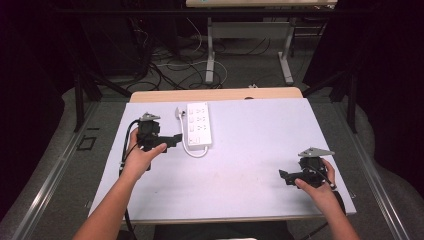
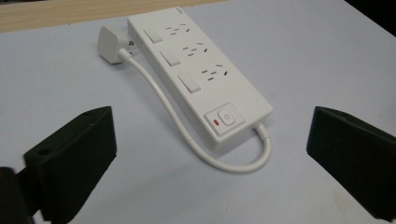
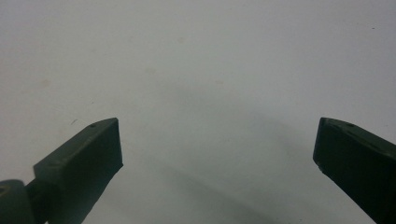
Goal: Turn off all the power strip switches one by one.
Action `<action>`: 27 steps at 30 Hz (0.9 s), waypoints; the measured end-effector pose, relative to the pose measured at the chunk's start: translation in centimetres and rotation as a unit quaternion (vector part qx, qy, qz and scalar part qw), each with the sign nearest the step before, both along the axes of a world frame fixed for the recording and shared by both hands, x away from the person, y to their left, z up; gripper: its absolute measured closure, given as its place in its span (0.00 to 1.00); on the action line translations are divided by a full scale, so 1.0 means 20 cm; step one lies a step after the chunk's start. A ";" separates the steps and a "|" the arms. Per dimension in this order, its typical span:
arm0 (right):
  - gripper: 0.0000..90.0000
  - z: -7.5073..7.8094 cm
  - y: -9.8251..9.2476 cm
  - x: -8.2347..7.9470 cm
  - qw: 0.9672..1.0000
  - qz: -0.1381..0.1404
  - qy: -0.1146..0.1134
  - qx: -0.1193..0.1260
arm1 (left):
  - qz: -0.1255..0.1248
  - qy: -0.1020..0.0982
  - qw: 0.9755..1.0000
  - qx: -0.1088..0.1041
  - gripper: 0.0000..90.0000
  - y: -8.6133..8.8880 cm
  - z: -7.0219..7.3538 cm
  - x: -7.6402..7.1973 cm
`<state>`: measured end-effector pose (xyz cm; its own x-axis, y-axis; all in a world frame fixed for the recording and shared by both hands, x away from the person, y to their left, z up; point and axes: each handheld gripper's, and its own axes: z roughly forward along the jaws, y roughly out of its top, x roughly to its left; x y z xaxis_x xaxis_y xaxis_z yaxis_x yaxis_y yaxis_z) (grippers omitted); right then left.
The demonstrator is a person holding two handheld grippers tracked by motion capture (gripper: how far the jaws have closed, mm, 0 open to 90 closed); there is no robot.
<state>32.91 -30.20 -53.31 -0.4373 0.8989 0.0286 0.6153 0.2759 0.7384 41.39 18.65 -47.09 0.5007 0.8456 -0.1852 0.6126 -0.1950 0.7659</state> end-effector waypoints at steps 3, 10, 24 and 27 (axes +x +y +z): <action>0.01 0.00 0.00 0.00 1.000 -0.002 0.000 0.000 | 0.010 0.002 1.000 -0.013 0.01 0.03 -0.02 -0.05; 0.01 0.00 0.00 0.00 1.000 -0.001 0.000 0.001 | 0.016 -0.001 1.000 -0.016 0.01 0.09 -0.08 -0.16; 0.01 -0.01 0.00 0.00 1.000 -0.001 0.001 -0.001 | 0.045 0.002 0.999 -0.007 0.01 0.17 -0.22 -0.27; 0.01 -0.01 0.00 0.00 1.000 -0.004 0.005 -0.002 | 0.051 0.000 0.999 -0.006 0.01 0.19 -0.24 -0.28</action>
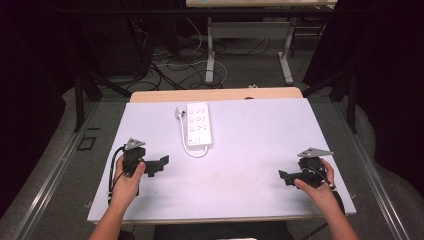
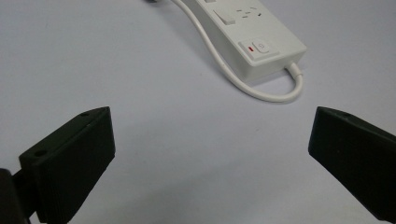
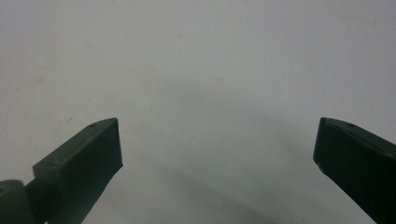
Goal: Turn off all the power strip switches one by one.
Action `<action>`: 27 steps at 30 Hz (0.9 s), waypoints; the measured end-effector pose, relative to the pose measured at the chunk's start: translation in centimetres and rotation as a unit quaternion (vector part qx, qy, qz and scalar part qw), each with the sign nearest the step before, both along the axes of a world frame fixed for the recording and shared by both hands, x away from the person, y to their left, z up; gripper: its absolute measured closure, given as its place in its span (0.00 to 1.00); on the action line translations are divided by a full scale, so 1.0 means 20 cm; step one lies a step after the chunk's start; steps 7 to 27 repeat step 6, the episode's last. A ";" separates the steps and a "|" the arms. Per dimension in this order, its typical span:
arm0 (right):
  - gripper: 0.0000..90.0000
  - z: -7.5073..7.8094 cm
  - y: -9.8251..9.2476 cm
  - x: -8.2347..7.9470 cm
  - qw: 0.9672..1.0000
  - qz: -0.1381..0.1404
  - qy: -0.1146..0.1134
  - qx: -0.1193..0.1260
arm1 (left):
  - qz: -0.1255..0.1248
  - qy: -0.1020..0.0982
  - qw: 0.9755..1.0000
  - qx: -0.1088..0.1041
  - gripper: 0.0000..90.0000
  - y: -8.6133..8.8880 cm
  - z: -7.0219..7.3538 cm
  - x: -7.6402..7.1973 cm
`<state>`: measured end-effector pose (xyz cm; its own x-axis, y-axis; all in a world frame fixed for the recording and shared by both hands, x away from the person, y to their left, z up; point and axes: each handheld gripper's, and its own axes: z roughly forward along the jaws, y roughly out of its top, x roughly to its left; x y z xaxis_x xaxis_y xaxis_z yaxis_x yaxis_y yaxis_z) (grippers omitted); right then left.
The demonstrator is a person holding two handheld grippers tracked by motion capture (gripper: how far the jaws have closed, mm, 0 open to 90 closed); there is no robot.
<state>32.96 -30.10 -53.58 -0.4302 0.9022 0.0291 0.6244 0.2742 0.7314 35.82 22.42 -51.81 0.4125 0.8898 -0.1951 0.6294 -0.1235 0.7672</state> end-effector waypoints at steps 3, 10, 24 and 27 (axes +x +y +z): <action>0.01 0.00 0.00 0.00 1.000 0.001 0.001 0.002 | 0.004 0.000 1.000 0.000 0.01 0.01 -0.01 0.00; 0.01 0.00 -0.01 0.00 1.000 0.000 -0.001 0.000 | 0.008 0.002 1.000 -0.005 0.01 0.02 -0.02 -0.01; 0.01 0.00 -0.01 0.00 1.000 0.000 -0.001 0.000 | 0.008 0.002 1.000 -0.005 0.01 0.02 -0.02 -0.01; 0.01 0.00 -0.01 0.00 1.000 0.000 -0.001 0.000 | 0.008 0.002 1.000 -0.005 0.01 0.02 -0.02 -0.01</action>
